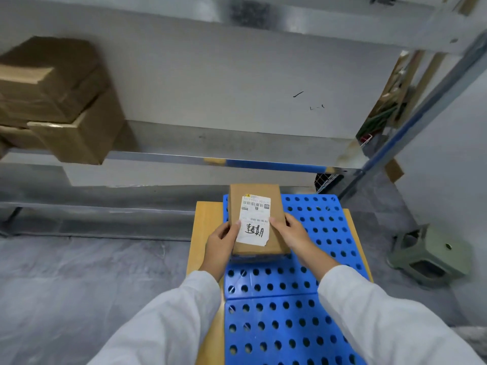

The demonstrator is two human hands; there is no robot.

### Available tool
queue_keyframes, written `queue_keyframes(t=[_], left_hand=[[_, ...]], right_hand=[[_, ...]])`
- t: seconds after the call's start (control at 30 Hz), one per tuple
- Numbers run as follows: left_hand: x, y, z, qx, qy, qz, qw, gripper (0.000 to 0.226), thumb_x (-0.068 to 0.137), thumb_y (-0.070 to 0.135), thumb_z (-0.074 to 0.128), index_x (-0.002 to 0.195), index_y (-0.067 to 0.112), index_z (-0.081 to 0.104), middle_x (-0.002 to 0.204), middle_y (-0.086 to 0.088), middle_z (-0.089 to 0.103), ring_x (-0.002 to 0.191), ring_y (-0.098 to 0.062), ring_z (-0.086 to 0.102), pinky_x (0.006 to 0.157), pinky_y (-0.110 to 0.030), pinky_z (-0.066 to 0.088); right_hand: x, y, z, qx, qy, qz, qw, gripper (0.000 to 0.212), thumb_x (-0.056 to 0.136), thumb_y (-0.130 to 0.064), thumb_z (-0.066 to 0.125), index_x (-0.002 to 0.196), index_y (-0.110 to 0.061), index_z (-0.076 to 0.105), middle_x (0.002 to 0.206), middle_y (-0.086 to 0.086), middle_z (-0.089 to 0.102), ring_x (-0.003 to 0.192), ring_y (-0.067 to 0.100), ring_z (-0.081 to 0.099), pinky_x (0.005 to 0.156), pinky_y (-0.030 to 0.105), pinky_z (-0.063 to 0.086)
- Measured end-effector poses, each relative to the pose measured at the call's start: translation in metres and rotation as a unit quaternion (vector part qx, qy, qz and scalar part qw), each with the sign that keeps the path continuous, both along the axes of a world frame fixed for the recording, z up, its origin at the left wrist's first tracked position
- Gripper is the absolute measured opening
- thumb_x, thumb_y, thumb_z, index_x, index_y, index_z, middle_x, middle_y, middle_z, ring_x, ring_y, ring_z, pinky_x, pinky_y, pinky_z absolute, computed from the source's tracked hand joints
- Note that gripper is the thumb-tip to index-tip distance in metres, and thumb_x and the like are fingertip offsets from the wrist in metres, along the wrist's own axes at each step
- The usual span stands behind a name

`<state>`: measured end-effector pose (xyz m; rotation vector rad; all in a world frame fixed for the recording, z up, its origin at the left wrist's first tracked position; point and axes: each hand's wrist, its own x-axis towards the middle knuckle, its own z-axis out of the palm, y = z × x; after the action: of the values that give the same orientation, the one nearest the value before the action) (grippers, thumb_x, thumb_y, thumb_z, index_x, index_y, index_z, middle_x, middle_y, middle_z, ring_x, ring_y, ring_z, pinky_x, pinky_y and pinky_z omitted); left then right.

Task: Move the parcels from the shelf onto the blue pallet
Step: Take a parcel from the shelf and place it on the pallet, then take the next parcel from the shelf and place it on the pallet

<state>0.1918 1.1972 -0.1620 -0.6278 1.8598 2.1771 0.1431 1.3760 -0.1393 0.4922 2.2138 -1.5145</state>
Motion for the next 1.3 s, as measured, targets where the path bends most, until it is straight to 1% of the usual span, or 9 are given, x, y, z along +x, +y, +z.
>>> queue_keyframes(t=[0.23, 0.37, 0.43, 0.53, 0.67, 0.77, 0.9, 1.13, 1.3], left_hand=[[-0.013, -0.003, -0.013, -0.039, -0.001, 0.002, 0.999, 0.035, 0.093, 0.040, 0.061, 0.118, 0.015, 0.063, 0.106, 0.007, 0.072, 0.086, 0.004, 0.067, 0.064, -0.009, 0.050], [-0.016, -0.004, -0.012, -0.064, -0.007, -0.021, 0.998, 0.037, 0.094, 0.043, 0.058, 0.120, 0.017, 0.062, 0.106, 0.010, 0.071, 0.084, 0.006, 0.067, 0.062, -0.008, 0.049], [-0.018, -0.007, -0.007, -0.084, -0.006, -0.039, 0.996, 0.041, 0.095, 0.045, 0.057, 0.124, 0.016, 0.058, 0.114, 0.006, 0.069, 0.090, 0.001, 0.067, 0.062, -0.009, 0.049], [-0.015, -0.011, 0.009, -0.130, 0.002, -0.047, 0.990, 0.048, 0.096, 0.044, 0.054, 0.136, 0.016, 0.049, 0.126, 0.005, 0.061, 0.100, -0.002, 0.060, 0.063, -0.009, 0.045], [0.004, -0.015, 0.044, -0.207, 0.030, -0.051, 0.977, 0.053, 0.097, 0.039, 0.053, 0.143, 0.015, 0.044, 0.138, 0.004, 0.052, 0.108, -0.005, 0.051, 0.064, -0.002, 0.037], [0.019, -0.019, 0.080, -0.263, 0.074, -0.052, 0.960, 0.045, 0.097, 0.034, 0.054, 0.138, 0.013, 0.050, 0.138, -0.002, 0.054, 0.099, 0.009, 0.057, 0.070, 0.002, 0.038], [0.047, -0.035, 0.137, -0.383, 0.135, -0.071, 0.911, 0.053, 0.097, 0.041, 0.053, 0.144, 0.017, 0.044, 0.147, -0.001, 0.046, 0.132, -0.017, 0.044, 0.107, -0.033, 0.037], [0.136, -0.092, 0.205, -0.569, 0.168, -0.077, 0.801, 0.062, 0.096, 0.039, 0.055, 0.148, 0.012, 0.036, 0.153, -0.006, 0.037, 0.141, -0.019, 0.033, 0.113, -0.031, 0.024], [0.203, -0.139, 0.228, -0.655, 0.142, -0.059, 0.740, 0.066, 0.095, 0.047, 0.054, 0.149, 0.016, 0.034, 0.153, -0.002, 0.038, 0.139, -0.019, 0.036, 0.111, -0.035, 0.031]], right_hand=[[-0.008, -0.003, -0.009, 0.000, -0.002, -0.016, 1.000, 0.041, 0.093, -0.045, 0.055, 0.130, -0.028, 0.050, 0.111, -0.009, 0.064, 0.090, 0.008, 0.064, 0.062, 0.021, 0.047], [-0.009, -0.004, -0.005, 0.009, -0.002, -0.003, 1.000, 0.039, 0.095, -0.041, 0.054, 0.131, -0.026, 0.049, 0.119, -0.004, 0.063, 0.093, 0.008, 0.063, 0.066, 0.023, 0.048], [-0.011, -0.003, 0.001, 0.044, 0.027, 0.003, 0.999, 0.043, 0.097, -0.038, 0.051, 0.137, -0.023, 0.046, 0.137, 0.001, 0.054, 0.107, 0.012, 0.060, 0.079, 0.029, 0.051], [-0.013, -0.002, 0.024, 0.107, 0.061, 0.002, 0.992, 0.058, 0.098, -0.039, 0.048, 0.150, -0.022, 0.030, 0.153, 0.003, 0.031, 0.135, 0.022, 0.039, 0.108, 0.043, 0.038], [0.003, -0.006, 0.068, 0.142, 0.125, 0.060, 0.980, 0.055, 0.099, -0.035, 0.047, 0.149, -0.021, 0.031, 0.152, 0.003, 0.031, 0.129, 0.021, 0.043, 0.108, 0.041, 0.038], [0.019, -0.017, 0.103, 0.162, 0.166, 0.133, 0.964, 0.055, 0.099, -0.034, 0.047, 0.150, -0.019, 0.031, 0.152, 0.003, 0.033, 0.137, 0.022, 0.037, 0.111, 0.043, 0.034], [0.044, -0.042, 0.151, 0.162, 0.239, 0.225, 0.931, 0.054, 0.099, -0.029, 0.047, 0.149, -0.014, 0.033, 0.151, 0.002, 0.036, 0.139, 0.017, 0.033, 0.114, 0.033, 0.028], [0.111, -0.098, 0.196, 0.231, 0.363, 0.355, 0.830, 0.058, 0.099, -0.035, 0.047, 0.149, -0.012, 0.031, 0.151, 0.008, 0.036, 0.139, 0.024, 0.033, 0.113, 0.038, 0.028], [0.158, -0.149, 0.214, 0.223, 0.393, 0.403, 0.796, 0.060, 0.097, -0.039, 0.048, 0.149, -0.012, 0.031, 0.151, 0.007, 0.036, 0.140, 0.023, 0.033, 0.113, 0.039, 0.029]])
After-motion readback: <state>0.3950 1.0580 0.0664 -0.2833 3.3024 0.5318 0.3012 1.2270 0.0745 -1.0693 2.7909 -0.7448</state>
